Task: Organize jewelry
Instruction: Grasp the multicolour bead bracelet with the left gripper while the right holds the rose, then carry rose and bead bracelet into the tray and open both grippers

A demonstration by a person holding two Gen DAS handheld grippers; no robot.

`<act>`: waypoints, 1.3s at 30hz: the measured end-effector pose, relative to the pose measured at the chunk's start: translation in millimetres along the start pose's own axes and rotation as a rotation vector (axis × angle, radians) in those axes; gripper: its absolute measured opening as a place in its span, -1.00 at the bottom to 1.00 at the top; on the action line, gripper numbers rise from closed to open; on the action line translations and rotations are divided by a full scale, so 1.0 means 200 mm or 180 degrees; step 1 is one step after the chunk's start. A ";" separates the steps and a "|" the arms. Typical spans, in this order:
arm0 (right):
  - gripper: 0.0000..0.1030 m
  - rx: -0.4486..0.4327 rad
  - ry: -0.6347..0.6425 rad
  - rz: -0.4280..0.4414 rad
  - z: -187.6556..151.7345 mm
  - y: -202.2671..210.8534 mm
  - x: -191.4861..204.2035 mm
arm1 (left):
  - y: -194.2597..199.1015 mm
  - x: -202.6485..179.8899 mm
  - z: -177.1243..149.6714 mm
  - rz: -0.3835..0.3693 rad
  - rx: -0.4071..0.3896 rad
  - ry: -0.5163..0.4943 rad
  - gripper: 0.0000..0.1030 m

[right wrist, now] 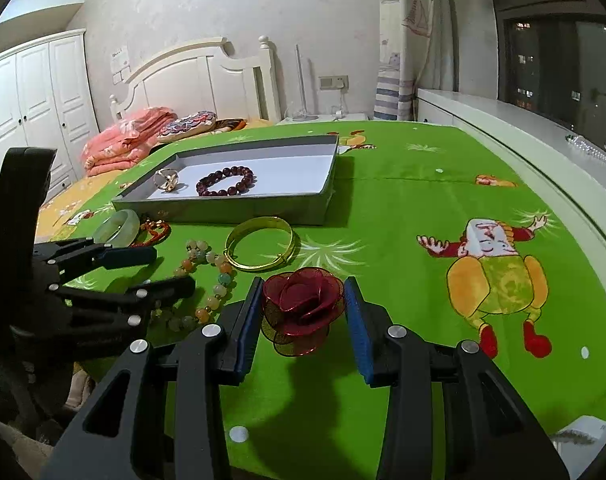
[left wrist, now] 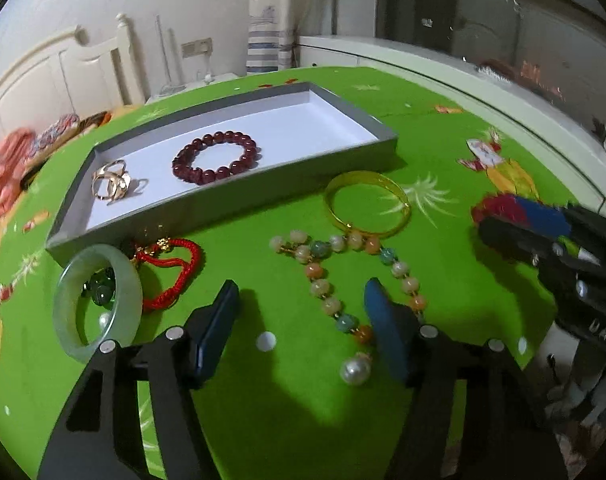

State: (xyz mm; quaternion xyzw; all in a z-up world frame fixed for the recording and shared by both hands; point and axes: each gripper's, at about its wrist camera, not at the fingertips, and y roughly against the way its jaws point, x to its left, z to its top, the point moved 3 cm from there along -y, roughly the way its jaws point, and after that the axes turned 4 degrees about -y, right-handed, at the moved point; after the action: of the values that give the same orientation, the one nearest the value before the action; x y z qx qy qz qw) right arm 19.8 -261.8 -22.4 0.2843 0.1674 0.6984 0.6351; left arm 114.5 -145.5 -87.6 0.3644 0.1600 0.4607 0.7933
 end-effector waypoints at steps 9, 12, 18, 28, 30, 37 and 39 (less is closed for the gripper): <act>-0.26 -0.0010 0.0031 0.0043 -0.02 0.01 0.03 | 0.03 -0.09 -0.01 -0.0035 -0.0184 -0.0258 -0.82; -0.26 -0.0018 0.0042 0.0049 -0.02 0.01 0.04 | 0.08 -0.09 0.02 -0.0041 -0.0337 -0.0264 -0.82; -0.26 -0.0024 0.0093 0.0081 -0.02 0.01 0.08 | 0.15 -0.09 0.06 0.0013 -0.0483 -0.0261 -0.82; -0.26 -0.0065 0.0204 0.0173 -0.02 0.02 0.17 | 0.23 -0.05 0.06 0.0152 -0.0681 -0.0199 -0.82; -0.26 -0.0067 0.0232 0.0192 -0.02 0.02 0.19 | 0.25 -0.04 0.06 0.0173 -0.0707 -0.0191 -0.82; -0.26 -0.0115 0.0365 0.0211 0.05 0.00 0.30 | 0.34 0.03 0.07 0.0260 -0.0867 -0.0104 -0.82; -0.26 -0.0125 0.0402 0.0217 0.07 -0.01 0.33 | 0.36 0.05 0.08 0.0288 -0.0900 -0.0093 -0.82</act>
State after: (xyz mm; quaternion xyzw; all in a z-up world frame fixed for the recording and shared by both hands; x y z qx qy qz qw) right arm 28.2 -198.0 -0.8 0.2328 0.1836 0.7393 0.6046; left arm 84.8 -122.1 -24.4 0.2625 0.0654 0.5086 0.8174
